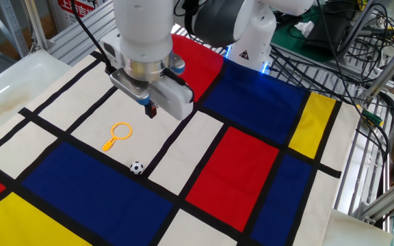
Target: Attach the bubble ring to the ball
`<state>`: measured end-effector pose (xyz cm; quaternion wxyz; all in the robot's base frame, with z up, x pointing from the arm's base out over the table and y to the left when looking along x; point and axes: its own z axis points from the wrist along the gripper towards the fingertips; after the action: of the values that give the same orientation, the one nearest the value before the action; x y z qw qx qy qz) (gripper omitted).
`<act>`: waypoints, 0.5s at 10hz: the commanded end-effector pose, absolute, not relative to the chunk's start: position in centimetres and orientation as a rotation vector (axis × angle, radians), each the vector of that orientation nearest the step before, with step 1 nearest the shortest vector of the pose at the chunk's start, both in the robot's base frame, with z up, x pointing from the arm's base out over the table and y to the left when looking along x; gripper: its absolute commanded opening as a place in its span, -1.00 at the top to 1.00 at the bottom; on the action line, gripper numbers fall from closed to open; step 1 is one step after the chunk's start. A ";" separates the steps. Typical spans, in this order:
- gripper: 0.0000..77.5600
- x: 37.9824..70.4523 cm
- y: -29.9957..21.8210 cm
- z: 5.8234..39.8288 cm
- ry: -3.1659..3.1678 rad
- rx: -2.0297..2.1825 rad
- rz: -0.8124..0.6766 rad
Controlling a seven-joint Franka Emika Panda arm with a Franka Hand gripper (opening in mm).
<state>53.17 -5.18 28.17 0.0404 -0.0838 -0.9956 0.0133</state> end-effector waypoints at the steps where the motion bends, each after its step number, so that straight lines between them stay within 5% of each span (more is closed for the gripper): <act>1: 1.00 53.3 -5.2 28.4 -3.025 -0.327 0.031; 5: 1.00 53.5 -5.7 27.6 -3.027 -0.327 0.043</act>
<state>53.25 -5.30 27.98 0.0505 -0.1076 -0.9929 0.0108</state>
